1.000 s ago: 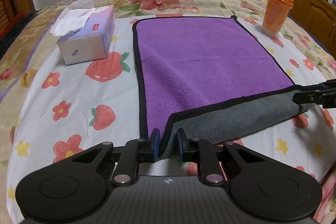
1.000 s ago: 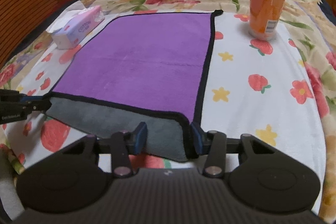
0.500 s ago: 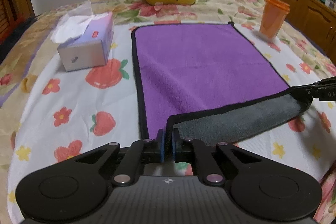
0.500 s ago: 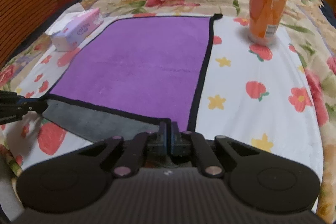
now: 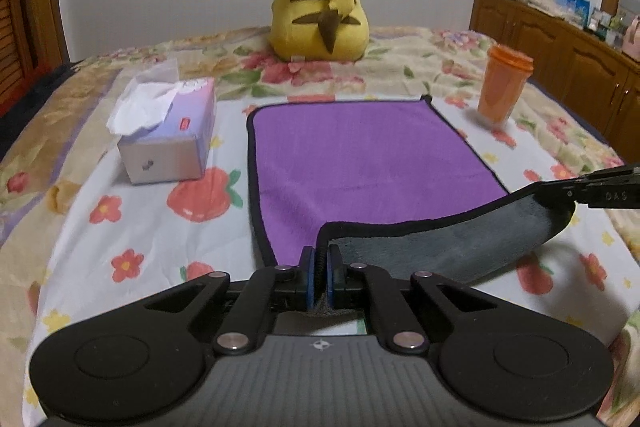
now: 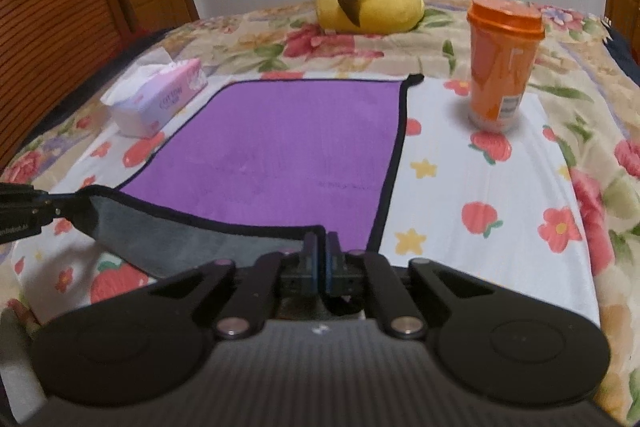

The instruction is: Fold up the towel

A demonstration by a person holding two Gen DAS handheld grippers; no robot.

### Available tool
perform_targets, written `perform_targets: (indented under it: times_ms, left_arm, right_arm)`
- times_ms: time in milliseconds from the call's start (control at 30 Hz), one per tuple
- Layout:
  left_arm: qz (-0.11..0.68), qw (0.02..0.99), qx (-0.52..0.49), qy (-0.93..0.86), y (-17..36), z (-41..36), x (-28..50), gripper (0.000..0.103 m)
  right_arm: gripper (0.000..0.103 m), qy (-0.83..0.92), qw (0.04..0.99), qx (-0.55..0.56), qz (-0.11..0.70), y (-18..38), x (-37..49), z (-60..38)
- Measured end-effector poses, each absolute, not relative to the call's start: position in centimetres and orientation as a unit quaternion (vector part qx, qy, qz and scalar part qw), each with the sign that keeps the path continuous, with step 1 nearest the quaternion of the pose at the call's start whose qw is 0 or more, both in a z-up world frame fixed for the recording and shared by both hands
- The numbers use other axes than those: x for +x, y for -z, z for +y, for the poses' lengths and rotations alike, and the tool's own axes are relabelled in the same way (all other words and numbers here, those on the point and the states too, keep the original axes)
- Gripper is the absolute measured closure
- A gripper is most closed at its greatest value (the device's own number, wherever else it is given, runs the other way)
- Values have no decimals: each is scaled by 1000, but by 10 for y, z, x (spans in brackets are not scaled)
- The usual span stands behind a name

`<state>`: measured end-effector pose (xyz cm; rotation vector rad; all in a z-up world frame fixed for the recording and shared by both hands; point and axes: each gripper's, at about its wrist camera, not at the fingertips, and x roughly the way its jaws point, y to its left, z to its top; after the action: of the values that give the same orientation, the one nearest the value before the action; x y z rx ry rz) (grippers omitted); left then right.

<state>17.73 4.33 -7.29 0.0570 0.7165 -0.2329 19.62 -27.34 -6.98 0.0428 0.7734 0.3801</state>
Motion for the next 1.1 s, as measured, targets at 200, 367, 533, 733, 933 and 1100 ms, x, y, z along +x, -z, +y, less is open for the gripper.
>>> perform_targets:
  times_ms: [200,367,533,733,933,1100]
  left_arm:
    - [331,936,24,117,64,42,174,94]
    - [323,939,24,115,61,42,174,94]
    - [320,941,21,111,61,45,179,94]
    - [318,941,24,108,65,46,187,94]
    - [315,943,25,107,66,45,194,94]
    - [309,944,26,109,63,44,199,94]
  right_arm:
    - [99,-196,913,24,356,62,196,-274]
    - [99,-198,916,22,347,59,197,-274]
    - [99,-200,919,18,340,58,201,-274]
    - [99,-202,921,11,334,57,204,-272]
    - [99,-202,922,6,329,57,207,-272]
    - [99,-205,925,2,321,54,209,-271]
